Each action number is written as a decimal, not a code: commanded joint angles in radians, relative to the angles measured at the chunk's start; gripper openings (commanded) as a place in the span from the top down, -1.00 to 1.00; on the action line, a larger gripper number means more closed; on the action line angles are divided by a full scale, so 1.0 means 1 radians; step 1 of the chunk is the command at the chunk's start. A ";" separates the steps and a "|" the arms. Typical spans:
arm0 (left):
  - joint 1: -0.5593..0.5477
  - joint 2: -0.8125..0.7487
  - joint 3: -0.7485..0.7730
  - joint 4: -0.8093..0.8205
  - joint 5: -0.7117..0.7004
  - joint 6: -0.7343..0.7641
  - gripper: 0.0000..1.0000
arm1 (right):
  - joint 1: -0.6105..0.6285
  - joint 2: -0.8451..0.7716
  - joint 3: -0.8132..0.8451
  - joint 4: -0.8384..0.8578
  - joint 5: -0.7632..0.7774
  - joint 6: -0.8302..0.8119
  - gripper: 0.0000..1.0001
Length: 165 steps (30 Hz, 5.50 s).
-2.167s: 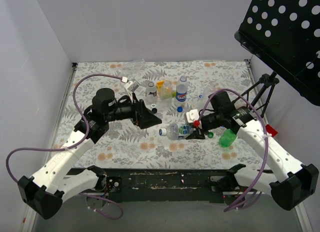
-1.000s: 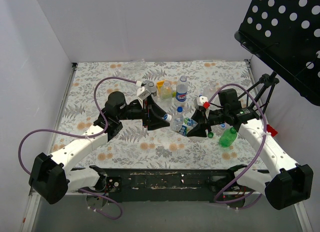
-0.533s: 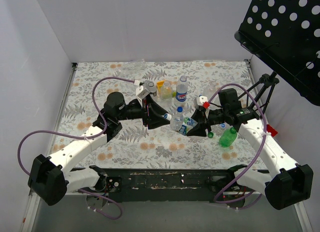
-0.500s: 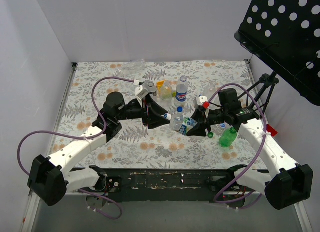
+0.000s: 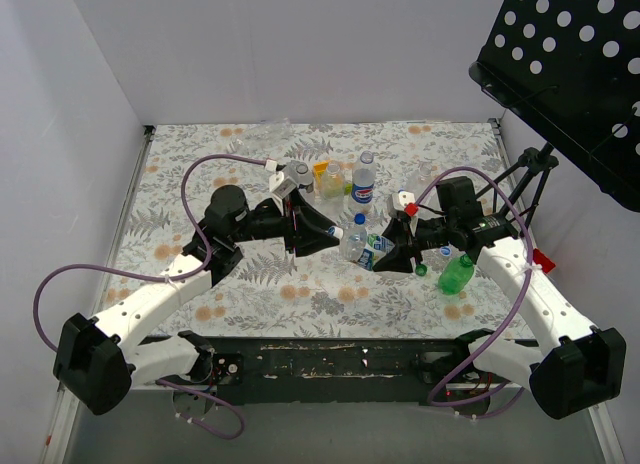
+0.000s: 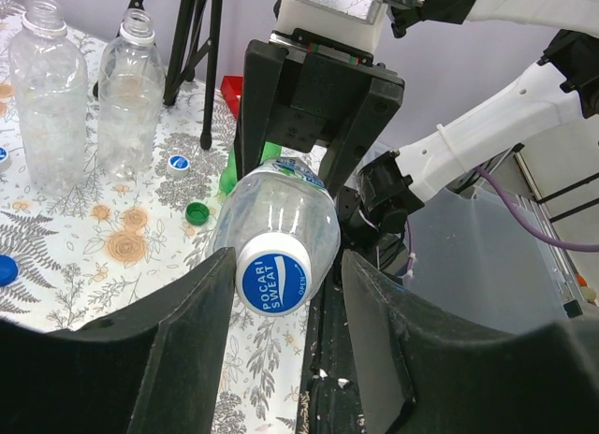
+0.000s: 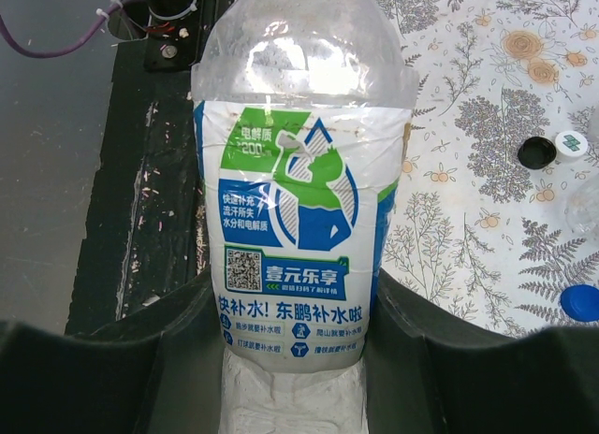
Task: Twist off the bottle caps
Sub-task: Unscrew the bottle cap from the plastic bottle.
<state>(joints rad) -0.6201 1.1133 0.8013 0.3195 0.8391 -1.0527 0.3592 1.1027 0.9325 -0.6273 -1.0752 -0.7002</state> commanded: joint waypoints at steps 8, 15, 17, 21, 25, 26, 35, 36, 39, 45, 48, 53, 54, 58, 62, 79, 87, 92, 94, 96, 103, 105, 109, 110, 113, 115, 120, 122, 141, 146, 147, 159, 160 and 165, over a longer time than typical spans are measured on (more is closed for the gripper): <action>-0.007 0.006 0.059 -0.078 -0.017 0.019 0.60 | -0.005 0.003 -0.008 0.017 -0.006 0.016 0.73; -0.007 0.000 0.099 -0.212 -0.157 -0.142 1.00 | -0.005 -0.006 -0.012 0.024 0.030 0.027 0.73; -0.007 -0.006 0.117 -0.313 -0.274 -0.263 1.00 | -0.005 -0.010 -0.017 0.031 0.050 0.030 0.73; -0.007 0.040 0.206 -0.659 -0.484 -0.612 1.00 | -0.008 -0.029 -0.034 0.049 0.086 0.042 0.73; -0.010 0.057 0.243 -0.813 -0.517 -0.826 1.00 | -0.009 -0.027 -0.043 0.061 0.093 0.048 0.74; -0.013 0.057 0.248 -0.823 -0.520 -0.848 1.00 | -0.009 -0.024 -0.041 0.061 0.095 0.048 0.74; -0.029 -0.004 0.250 -0.803 -0.636 -0.791 -0.14 | -0.009 -0.003 -0.041 0.043 0.084 0.016 0.75; -0.027 -0.036 0.225 -0.783 -0.649 -0.761 -0.43 | -0.009 0.000 -0.040 0.037 0.080 0.005 0.75; -0.029 -0.145 0.158 -0.688 -0.667 -0.566 -0.96 | -0.011 0.009 -0.034 -0.006 0.054 -0.060 0.74; -0.026 -0.450 -0.046 -0.464 -0.294 0.166 -0.96 | -0.017 0.035 -0.018 -0.138 0.020 -0.286 0.73; -0.026 -0.530 -0.172 -0.435 -0.047 0.504 -0.96 | -0.017 0.055 -0.003 -0.208 0.011 -0.408 0.73; -0.026 -0.422 -0.179 -0.428 0.021 0.686 -0.96 | -0.017 0.100 0.049 -0.284 -0.003 -0.499 0.72; -0.026 -0.381 -0.165 -0.428 0.029 0.709 -0.96 | -0.014 0.109 0.057 -0.291 -0.006 -0.501 0.72; -0.046 -0.278 -0.142 -0.357 0.032 0.720 -0.88 | -0.002 0.124 0.062 -0.288 0.006 -0.493 0.72; -0.055 -0.219 -0.151 -0.240 0.022 0.700 -0.82 | 0.014 0.122 0.045 -0.275 0.015 -0.478 0.72; -0.086 -0.109 -0.136 -0.126 0.023 0.626 -0.19 | 0.029 0.132 0.032 -0.255 0.057 -0.437 0.72; -0.093 -0.098 -0.152 -0.083 0.018 0.585 -0.15 | 0.035 0.144 0.040 -0.249 0.054 -0.430 0.72; -0.099 -0.081 -0.154 -0.076 0.006 0.579 -0.04 | 0.041 0.158 0.045 -0.252 0.057 -0.426 0.72; -0.099 -0.076 -0.154 -0.076 0.005 0.579 0.16 | 0.041 0.161 0.046 -0.250 0.057 -0.427 0.72; -0.099 -0.073 -0.154 -0.079 0.005 0.577 0.31 | 0.041 0.163 0.045 -0.252 0.057 -0.426 0.72; -0.099 -0.064 -0.136 -0.111 -0.015 0.534 1.00 | 0.043 0.160 0.042 -0.246 0.067 -0.415 0.73; -0.099 -0.058 -0.117 -0.129 -0.028 0.450 1.00 | 0.041 0.155 0.039 -0.235 0.077 -0.401 0.73; -0.098 -0.053 -0.100 -0.111 -0.168 0.031 1.00 | 0.041 0.143 0.032 -0.215 0.104 -0.377 0.73; -0.098 -0.049 -0.100 -0.128 -0.208 -0.069 1.00 | 0.041 0.141 0.032 -0.212 0.110 -0.372 0.73; -0.098 -0.043 -0.067 -0.280 -0.348 -0.419 1.00 | 0.041 0.134 0.032 -0.201 0.127 -0.361 0.73; -0.098 -0.032 -0.045 -0.396 -0.417 -0.617 1.00 | 0.041 0.128 0.025 -0.198 0.127 -0.357 0.73; -0.099 -0.006 -0.010 -0.493 -0.475 -0.877 1.00 | 0.040 0.111 0.008 -0.186 0.116 -0.344 0.73; -0.099 -0.003 0.024 -0.528 -0.517 -0.866 1.00 | 0.038 0.102 -0.003 -0.180 0.115 -0.334 0.73; -0.099 -0.411 -0.142 -0.350 -0.048 0.552 -0.96 | -0.022 0.014 -0.057 -0.164 0.044 -0.340 0.72; -0.098 -0.255 -0.067 -0.367 -0.005 0.652 -0.94 | -0.028 0.002 -0.063 -0.167 0.038 -0.347 0.72; -0.098 -0.227 -0.054 -0.367 0.003 0.666 -0.92 | -0.028 0.000 -0.064 -0.169 0.037 -0.351 0.72; -0.102 -0.093 -0.076 -0.186 -0.032 0.634 -0.78 | -0.028 0.019 -0.066 -0.169 0.015 -0.355 0.72; -0.104 -0.092 -0.079 -0.177 -0.035 0.635 -0.76 | -0.028 0.020 -0.066 -0.167 0.015 -0.354 0.72; -0.105 -0.061 -0.079 -0.161 -0.049 0.623 -0.65 | -0.028 0.032 -0.063 -0.167 0.017 -0.357 0.72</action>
<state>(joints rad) -0.7212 1.0344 0.7155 0.1158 0.8017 -0.4274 0.3347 1.1259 0.8692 -0.7940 -1.0206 -1.0470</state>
